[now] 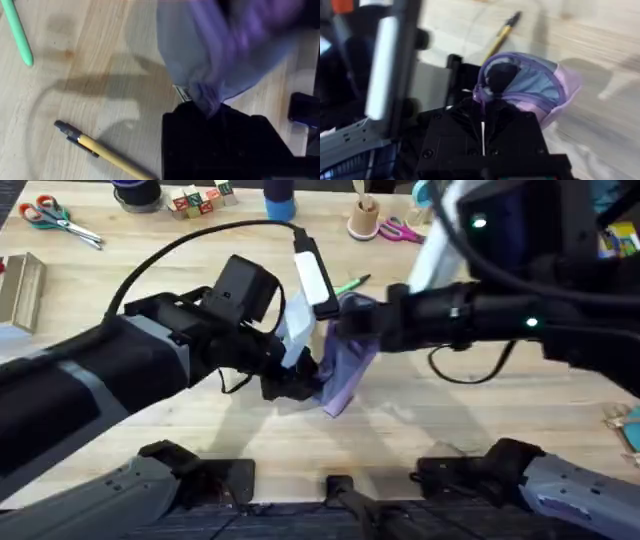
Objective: Unzip the bag, pick up the pens from the table one at a time and place them inside, then zip the bag closed.
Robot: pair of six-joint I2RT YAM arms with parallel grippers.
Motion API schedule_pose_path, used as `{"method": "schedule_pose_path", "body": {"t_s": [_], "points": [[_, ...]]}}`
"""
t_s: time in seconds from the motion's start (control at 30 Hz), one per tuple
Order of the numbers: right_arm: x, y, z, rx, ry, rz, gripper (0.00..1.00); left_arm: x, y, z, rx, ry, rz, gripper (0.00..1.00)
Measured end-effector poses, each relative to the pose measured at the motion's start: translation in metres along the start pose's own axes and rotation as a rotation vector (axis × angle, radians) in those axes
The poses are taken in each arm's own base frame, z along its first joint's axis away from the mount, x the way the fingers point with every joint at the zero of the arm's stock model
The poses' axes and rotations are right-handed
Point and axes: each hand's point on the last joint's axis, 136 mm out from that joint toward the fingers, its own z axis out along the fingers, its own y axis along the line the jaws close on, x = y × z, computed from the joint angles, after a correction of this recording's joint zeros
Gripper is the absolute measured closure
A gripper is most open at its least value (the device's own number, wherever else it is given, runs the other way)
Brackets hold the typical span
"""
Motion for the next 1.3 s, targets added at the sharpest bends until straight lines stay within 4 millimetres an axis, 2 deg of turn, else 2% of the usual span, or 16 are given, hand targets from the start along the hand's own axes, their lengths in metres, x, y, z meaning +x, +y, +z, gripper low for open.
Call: {"method": "schedule_pose_path", "body": {"t_s": [0.1, 0.53, 0.67, 0.8, 0.87, 1.1, 1.3], "points": [[0.002, 0.008, 0.003, -0.016, 0.009, -0.021, 0.970, 0.002, 0.000, 0.000, 0.000, 0.006, -0.004, 0.959], [0.002, 0.009, 0.003, -0.019, 0.009, -0.023, 0.954, 0.002, 0.000, 0.000, -0.001, 0.007, -0.004, 0.959], [0.002, 0.010, 0.002, -0.022, 0.005, -0.024, 0.585, 0.000, 0.000, 0.000, 0.006, -0.011, -0.006, 0.959], [0.003, 0.007, 0.002, -0.004, 0.008, -0.044, 0.053, -0.003, 0.000, -0.001, 0.013, -0.028, -0.025, 0.959], [0.003, 0.008, 0.002, -0.008, 0.008, -0.052, 0.009, -0.003, 0.000, -0.001, 0.014, -0.027, -0.025, 0.959], [0.006, 0.003, 0.001, 0.005, 0.023, -0.044, 0.005, -0.003, 0.000, 0.000, 0.012, -0.025, -0.020, 0.959], [0.018, -0.028, -0.016, 0.095, 0.062, -0.024, 0.005, -0.007, -0.002, 0.000, 0.019, -0.040, 0.007, 0.960]]}}
